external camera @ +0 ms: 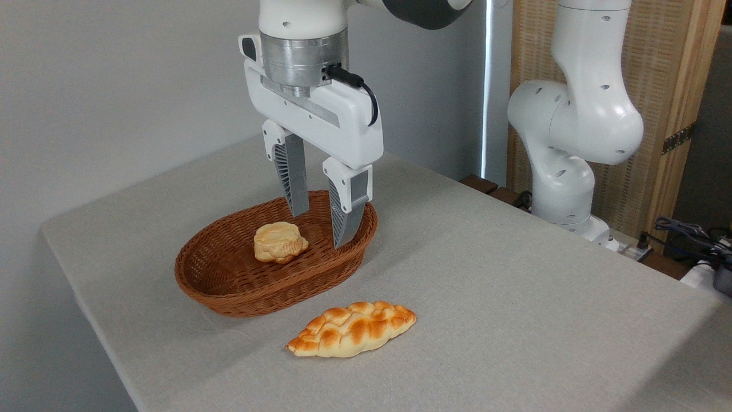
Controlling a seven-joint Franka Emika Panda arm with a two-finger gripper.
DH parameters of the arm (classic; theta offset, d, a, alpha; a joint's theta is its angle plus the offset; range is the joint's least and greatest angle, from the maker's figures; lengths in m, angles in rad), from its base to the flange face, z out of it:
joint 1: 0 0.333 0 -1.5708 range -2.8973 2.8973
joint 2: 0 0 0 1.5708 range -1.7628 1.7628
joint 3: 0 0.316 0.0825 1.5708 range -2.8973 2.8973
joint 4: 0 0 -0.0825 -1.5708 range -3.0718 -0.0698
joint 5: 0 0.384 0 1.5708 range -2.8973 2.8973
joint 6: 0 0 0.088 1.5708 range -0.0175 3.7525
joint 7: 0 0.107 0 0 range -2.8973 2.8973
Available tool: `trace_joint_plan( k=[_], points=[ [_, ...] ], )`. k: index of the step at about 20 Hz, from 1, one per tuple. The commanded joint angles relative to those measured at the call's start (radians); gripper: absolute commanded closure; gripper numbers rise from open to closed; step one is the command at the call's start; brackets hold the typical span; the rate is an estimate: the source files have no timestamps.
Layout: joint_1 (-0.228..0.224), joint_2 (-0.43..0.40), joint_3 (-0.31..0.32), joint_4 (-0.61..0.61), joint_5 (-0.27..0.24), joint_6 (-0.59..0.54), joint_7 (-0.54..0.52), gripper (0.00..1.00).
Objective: Put bread into the basket
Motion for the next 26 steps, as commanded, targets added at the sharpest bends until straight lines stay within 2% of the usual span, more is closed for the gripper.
trace_joint_plan(
  k=[1,6,11,15,26],
  points=[
    [-0.005,-0.004,0.023,0.034,-0.005,-0.026,0.005,0.00],
    [-0.007,0.001,0.012,0.037,-0.006,-0.026,0.017,0.00],
    [-0.013,0.011,0.003,0.038,-0.008,-0.044,-0.047,0.00],
    [-0.011,0.024,-0.020,0.043,0.029,-0.009,-0.062,0.00],
    [-0.002,0.016,-0.002,0.055,0.006,-0.005,-0.061,0.00]
  ],
)
